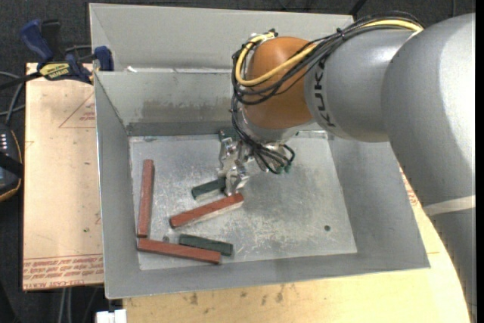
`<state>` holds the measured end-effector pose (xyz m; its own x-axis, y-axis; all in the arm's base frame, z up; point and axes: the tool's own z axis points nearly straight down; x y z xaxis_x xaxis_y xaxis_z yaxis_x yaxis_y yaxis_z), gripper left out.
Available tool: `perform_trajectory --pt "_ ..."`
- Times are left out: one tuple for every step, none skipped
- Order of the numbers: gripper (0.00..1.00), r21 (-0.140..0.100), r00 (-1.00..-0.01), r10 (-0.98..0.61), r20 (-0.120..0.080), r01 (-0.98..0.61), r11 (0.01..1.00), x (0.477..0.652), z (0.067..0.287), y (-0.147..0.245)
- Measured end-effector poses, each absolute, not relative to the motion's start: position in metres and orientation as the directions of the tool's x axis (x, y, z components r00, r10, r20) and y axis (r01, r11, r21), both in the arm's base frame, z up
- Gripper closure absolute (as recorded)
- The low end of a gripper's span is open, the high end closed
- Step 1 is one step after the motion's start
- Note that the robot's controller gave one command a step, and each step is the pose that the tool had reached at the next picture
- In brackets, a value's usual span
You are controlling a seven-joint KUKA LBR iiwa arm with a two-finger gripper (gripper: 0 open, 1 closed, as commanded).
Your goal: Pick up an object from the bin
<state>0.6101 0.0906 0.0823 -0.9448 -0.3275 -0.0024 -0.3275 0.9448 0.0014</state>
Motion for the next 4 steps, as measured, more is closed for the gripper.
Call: perform_trajectory --pt "1.00 0.001 -0.945 -0.327 -0.001 -0.327 0.945 0.610 0.107 0.105" --pt "1.00 0.002 -0.943 -0.332 -0.004 -0.332 0.943 0.612 0.117 0.111" --pt "1.00 0.000 -0.884 -0.467 -0.008 -0.467 0.884 0.639 0.098 0.072" --pt "1.00 -0.005 -0.889 -0.458 0.000 -0.458 0.889 0.634 0.083 0.080"
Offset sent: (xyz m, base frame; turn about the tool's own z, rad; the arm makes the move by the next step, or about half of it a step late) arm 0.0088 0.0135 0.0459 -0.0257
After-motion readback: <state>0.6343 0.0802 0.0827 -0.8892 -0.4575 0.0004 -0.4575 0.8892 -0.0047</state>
